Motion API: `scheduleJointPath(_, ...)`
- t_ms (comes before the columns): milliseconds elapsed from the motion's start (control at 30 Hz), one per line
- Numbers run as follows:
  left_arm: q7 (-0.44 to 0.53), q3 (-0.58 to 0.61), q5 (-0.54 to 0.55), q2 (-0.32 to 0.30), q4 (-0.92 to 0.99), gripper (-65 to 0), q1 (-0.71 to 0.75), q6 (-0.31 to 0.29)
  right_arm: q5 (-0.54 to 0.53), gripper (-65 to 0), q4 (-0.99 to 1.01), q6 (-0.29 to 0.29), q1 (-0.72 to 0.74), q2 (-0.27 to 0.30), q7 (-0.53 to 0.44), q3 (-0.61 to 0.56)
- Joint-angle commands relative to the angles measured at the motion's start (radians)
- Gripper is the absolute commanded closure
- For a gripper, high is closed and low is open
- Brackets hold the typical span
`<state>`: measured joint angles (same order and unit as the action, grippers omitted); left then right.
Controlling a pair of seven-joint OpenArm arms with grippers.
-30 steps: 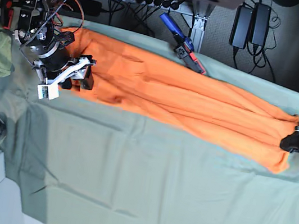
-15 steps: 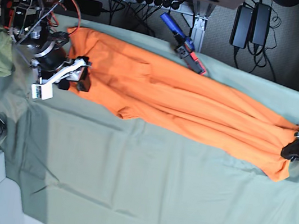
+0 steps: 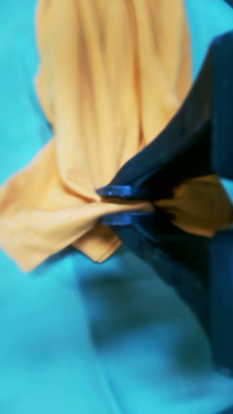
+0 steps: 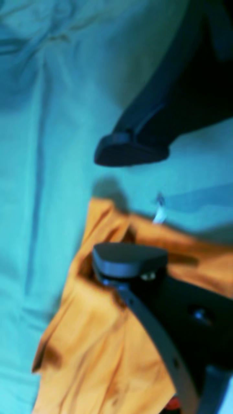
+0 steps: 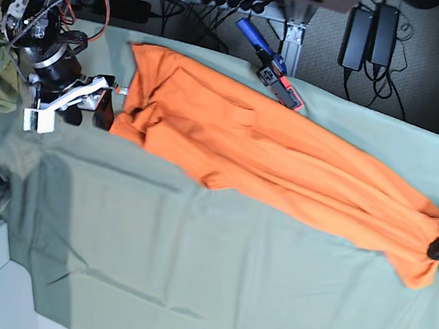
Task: Fold the T-shirt properly
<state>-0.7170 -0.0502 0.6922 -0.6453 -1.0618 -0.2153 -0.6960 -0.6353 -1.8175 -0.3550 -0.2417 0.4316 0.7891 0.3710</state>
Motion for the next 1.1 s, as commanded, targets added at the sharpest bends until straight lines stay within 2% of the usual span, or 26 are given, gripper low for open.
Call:
scheduleJointPath(0,0.025,-0.010,0.009,-0.023,0.001,0.0,-0.045,-0.002,-0.019,-37.7,-0.019,-0.079,0.004,0.014,-0.021,0.015)
scheduleJointPath(67,0.024,-0.010,0.015,-0.027,0.002,0.0,-0.058,-0.002,-0.019,-37.7,-0.020,-0.079,0.000,0.014,-0.021,0.018)
scheduleJointPath(167,-0.018,-0.010,0.081,-0.028,-0.043,0.0,-0.041,-0.002,-0.019,-37.7,-0.020,-0.079,0.000,0.014,-0.021,0.018)
scheduleJointPath(333,-0.077,-0.010,0.146,-0.021,-0.274,0.0,0.092,-0.002,-0.019,-37.7,-0.020,-0.079,-0.003,0.014,-0.022,0.018)
scheduleJointPath(500,-0.077,-0.010,0.143,0.037,-0.523,0.0,0.223,-0.002,-0.019,-37.7,-0.020,-0.079,-0.003,0.013,-0.023,0.018)
scheduleJointPath(700,-0.077,0.040,0.140,0.116,-0.600,0.0,0.253,-0.002,-0.011,-37.7,-0.020,-0.079,-0.003,0.014,-0.022,0.018)
scheduleJointPath(867,-0.069,0.156,0.113,0.184,-0.602,0.0,0.251,-0.002,-0.009,-37.7,-0.020,-0.079,-0.003,0.014,-0.029,0.018)
scheduleJointPath(1000,-0.041,0.241,0.002,0.222,-0.602,0.0,0.243,-0.002,-0.008,-37.7,-0.020,-0.079,-0.003,0.013,-0.029,0.018)
scheduleJointPath(1067,-0.042,0.260,-0.016,0.234,-0.601,0.0,0.240,-0.002,-0.008,-37.7,-0.020,-0.079,-0.003,0.013,-0.029,0.018)
